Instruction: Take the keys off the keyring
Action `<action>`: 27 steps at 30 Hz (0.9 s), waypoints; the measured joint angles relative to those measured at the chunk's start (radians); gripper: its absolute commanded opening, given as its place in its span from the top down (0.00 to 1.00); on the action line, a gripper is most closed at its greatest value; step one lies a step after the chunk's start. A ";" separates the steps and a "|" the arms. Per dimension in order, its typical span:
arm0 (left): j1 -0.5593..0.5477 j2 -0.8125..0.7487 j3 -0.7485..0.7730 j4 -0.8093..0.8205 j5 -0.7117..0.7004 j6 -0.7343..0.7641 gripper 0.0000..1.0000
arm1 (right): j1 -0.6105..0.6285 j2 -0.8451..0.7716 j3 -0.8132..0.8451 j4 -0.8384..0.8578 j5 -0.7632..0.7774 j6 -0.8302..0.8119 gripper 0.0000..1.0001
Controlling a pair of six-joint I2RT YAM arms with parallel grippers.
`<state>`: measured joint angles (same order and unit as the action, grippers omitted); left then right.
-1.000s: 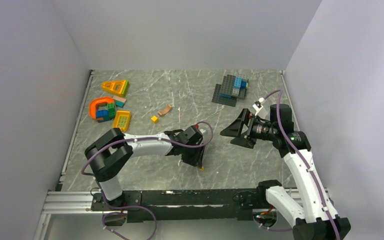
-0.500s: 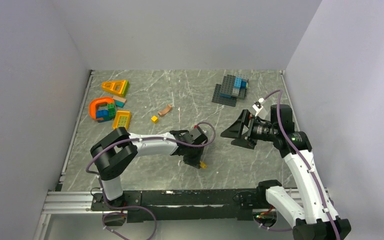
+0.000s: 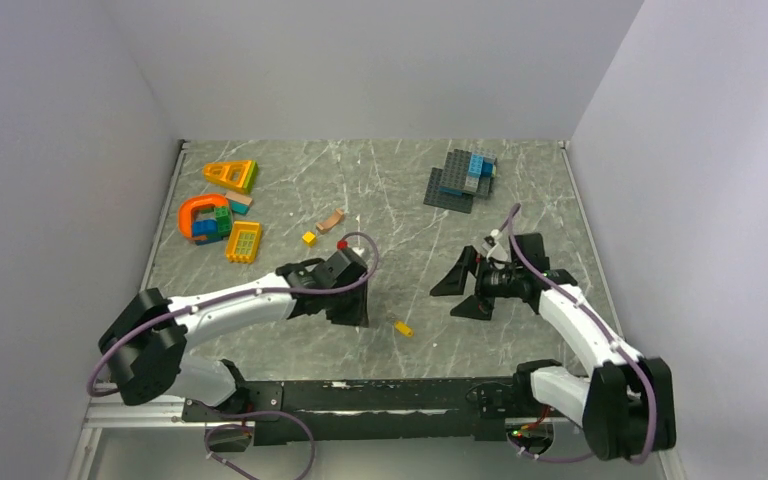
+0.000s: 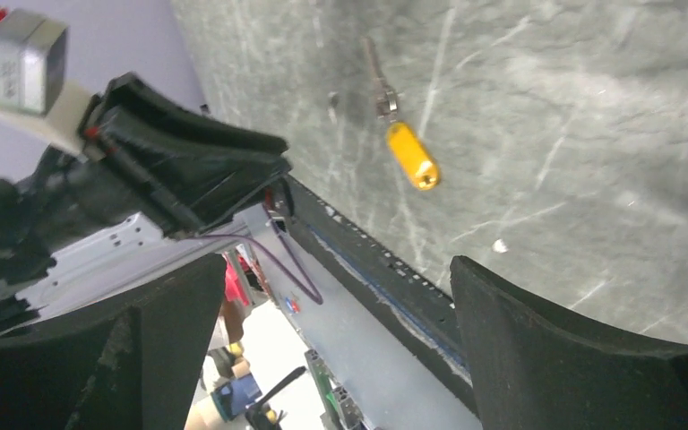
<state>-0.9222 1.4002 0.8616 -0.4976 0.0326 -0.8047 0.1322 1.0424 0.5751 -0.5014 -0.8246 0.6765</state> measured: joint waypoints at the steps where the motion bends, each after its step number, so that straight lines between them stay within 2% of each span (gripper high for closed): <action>1: 0.000 -0.019 -0.025 0.011 0.004 -0.005 0.63 | 0.004 0.029 -0.018 0.029 0.000 0.000 0.00; 5: 0.000 -0.071 -0.166 0.135 0.040 -0.070 0.55 | 0.060 0.185 -0.073 0.206 0.000 0.005 0.02; 12: -0.002 -0.097 -0.382 0.446 0.123 -0.222 0.54 | 0.158 0.418 -0.098 0.454 -0.034 0.012 0.06; 20: -0.016 0.059 -0.399 0.789 0.185 -0.339 0.55 | 0.212 0.584 -0.097 0.743 -0.153 0.087 0.15; 27: -0.021 0.123 -0.383 0.871 0.190 -0.405 0.56 | 0.267 0.642 -0.113 0.904 -0.176 0.160 0.18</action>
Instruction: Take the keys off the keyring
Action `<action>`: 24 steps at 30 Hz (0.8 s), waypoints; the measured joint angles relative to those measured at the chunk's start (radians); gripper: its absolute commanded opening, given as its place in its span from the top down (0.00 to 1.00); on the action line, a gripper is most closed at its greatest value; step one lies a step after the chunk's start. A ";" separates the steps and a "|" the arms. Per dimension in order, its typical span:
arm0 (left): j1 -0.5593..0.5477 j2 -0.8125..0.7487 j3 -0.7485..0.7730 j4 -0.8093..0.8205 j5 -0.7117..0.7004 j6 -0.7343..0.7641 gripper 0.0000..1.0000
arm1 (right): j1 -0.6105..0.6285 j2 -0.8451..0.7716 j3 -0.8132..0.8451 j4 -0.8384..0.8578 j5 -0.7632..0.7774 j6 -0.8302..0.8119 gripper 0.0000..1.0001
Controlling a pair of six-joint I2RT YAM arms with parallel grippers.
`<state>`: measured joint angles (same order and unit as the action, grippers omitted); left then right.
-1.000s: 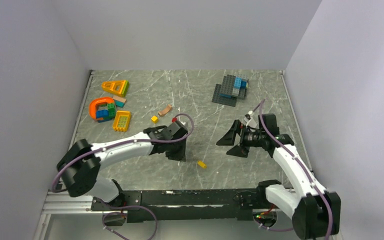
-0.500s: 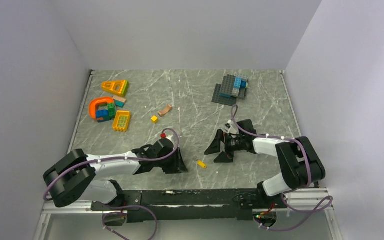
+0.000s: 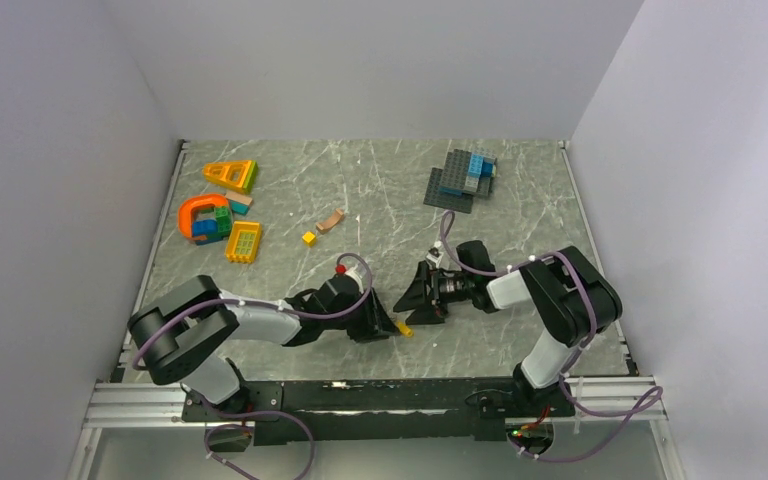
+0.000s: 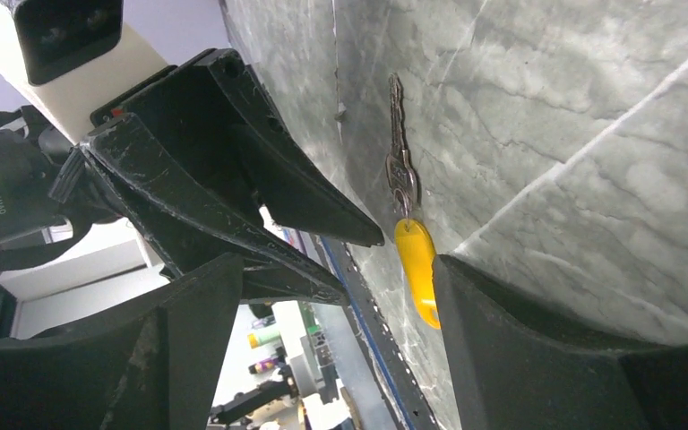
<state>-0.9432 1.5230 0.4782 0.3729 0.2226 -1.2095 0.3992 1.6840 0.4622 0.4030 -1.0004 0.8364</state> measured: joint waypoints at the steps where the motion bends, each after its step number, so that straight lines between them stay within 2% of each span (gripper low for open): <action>1: 0.000 0.007 0.000 0.013 -0.002 -0.008 0.56 | 0.005 0.007 -0.008 0.029 -0.004 0.017 0.18; 11: -0.001 0.053 -0.030 0.123 -0.020 -0.091 0.58 | 0.061 0.055 -0.106 0.328 -0.021 0.189 0.18; 21: -0.027 0.089 -0.033 0.182 -0.025 -0.104 0.65 | 0.068 0.082 -0.112 0.417 -0.018 0.248 0.18; 24: -0.030 0.092 -0.033 0.185 -0.026 -0.103 0.70 | 0.069 0.082 -0.119 0.432 -0.012 0.260 0.18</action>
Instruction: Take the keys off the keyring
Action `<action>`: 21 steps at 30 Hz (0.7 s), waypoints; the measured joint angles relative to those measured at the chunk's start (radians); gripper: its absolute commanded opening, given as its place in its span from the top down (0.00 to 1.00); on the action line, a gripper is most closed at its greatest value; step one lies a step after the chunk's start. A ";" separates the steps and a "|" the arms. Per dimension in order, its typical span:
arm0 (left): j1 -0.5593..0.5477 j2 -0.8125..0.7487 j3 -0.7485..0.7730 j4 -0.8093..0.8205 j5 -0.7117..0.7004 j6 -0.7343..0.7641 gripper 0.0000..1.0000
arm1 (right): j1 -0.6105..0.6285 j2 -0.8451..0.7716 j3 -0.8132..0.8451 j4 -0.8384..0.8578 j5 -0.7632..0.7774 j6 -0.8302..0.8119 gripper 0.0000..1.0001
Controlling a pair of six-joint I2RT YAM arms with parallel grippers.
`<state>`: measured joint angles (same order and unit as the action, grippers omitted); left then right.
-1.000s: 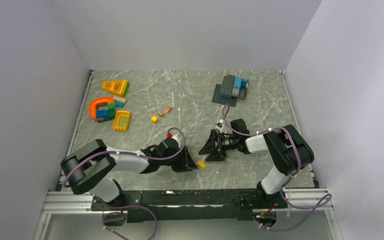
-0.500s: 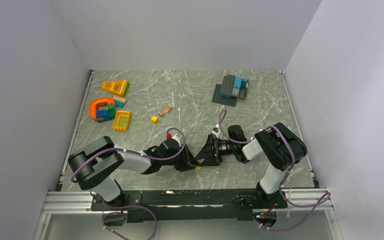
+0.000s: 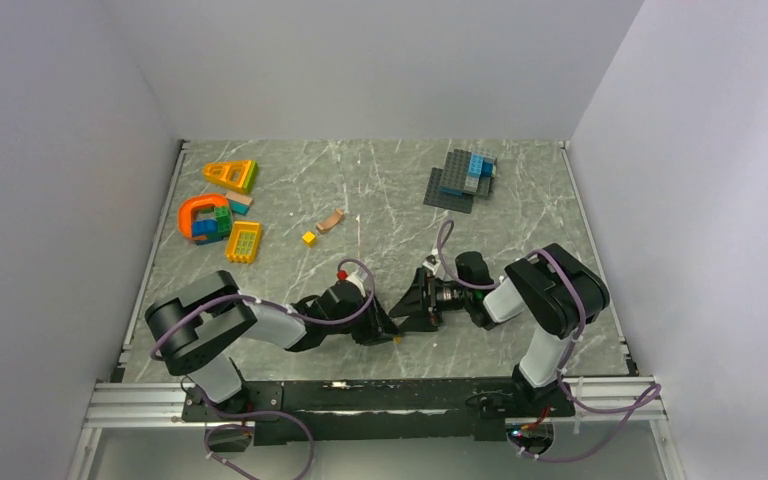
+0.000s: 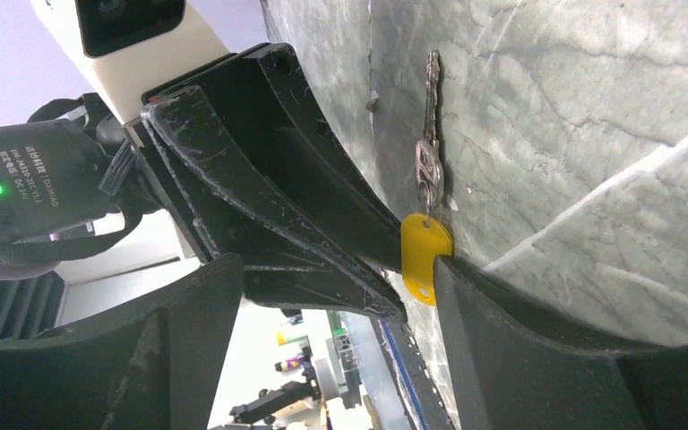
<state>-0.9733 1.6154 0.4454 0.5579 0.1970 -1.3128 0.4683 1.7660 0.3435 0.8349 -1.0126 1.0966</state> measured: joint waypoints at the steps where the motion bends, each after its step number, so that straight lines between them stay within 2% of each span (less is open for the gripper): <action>1: 0.000 0.001 0.000 -0.001 0.000 0.000 0.72 | 0.000 0.000 -0.003 0.006 0.001 0.003 0.18; 4: -0.001 0.003 0.000 -0.002 -0.003 0.001 0.82 | 0.001 0.000 -0.012 0.023 0.002 0.009 0.19; 8: -0.003 0.010 0.002 -0.005 -0.003 0.012 1.00 | 0.004 -0.001 -0.023 0.037 0.001 0.014 0.19; 13: -0.003 0.020 0.024 -0.030 0.000 0.032 1.00 | 0.003 -0.014 -0.037 0.042 -0.003 0.032 0.16; 16: -0.003 0.021 0.046 -0.067 0.005 0.052 1.00 | 0.003 -0.033 -0.046 0.040 -0.002 0.042 0.01; 19: -0.004 0.016 0.093 -0.148 0.017 0.100 1.00 | 0.003 -0.091 -0.048 -0.009 0.009 0.042 0.00; 21: -0.005 0.000 0.138 -0.229 0.029 0.145 1.00 | 0.002 -0.170 -0.036 -0.121 0.024 0.012 0.00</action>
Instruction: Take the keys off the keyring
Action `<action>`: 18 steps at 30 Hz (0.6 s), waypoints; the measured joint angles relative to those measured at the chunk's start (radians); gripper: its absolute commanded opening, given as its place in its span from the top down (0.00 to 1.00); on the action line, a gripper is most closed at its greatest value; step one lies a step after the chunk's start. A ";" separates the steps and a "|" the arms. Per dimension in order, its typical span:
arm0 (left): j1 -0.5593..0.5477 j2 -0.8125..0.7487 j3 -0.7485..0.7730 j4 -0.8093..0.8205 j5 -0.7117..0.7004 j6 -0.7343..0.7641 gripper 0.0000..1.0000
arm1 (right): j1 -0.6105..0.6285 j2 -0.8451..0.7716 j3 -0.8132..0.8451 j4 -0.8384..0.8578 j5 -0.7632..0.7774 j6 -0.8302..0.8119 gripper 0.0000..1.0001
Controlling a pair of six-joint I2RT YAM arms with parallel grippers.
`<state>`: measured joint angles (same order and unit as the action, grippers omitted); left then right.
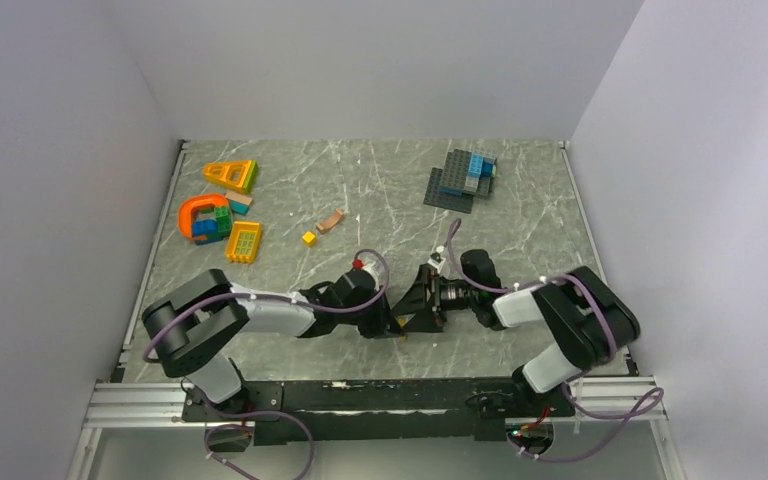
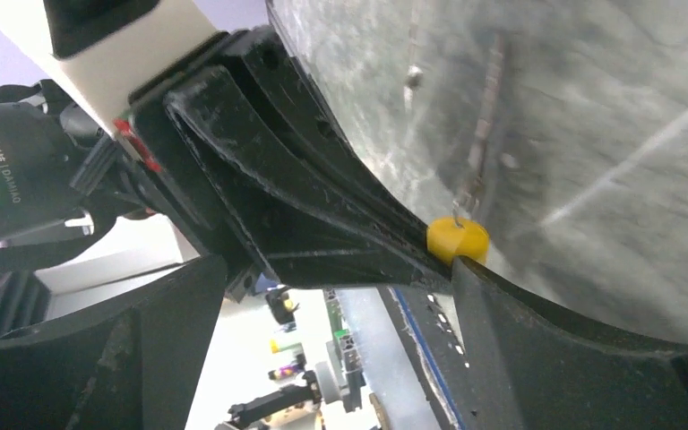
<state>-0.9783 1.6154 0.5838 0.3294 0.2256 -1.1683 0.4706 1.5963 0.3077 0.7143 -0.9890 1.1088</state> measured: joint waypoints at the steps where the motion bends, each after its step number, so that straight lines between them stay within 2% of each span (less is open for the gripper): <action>1: -0.001 -0.015 0.026 -0.047 0.004 0.028 1.00 | 0.000 -0.047 0.018 -0.078 0.006 -0.027 0.00; 6: -0.003 -0.124 0.129 -0.281 0.019 0.166 1.00 | -0.005 -0.253 0.193 -0.401 0.041 -0.168 0.00; 12: -0.003 -0.232 0.254 -0.553 0.035 0.319 1.00 | -0.074 -0.422 0.257 -0.577 0.046 -0.228 0.00; 18: 0.011 -0.259 0.439 -0.785 0.048 0.461 1.00 | -0.170 -0.519 0.298 -0.795 0.050 -0.244 0.00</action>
<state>-0.9676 1.3567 1.0229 -0.4557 0.2741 -0.7074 0.3004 1.0775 0.6056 -0.0807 -0.9386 0.8650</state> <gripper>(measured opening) 0.017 0.997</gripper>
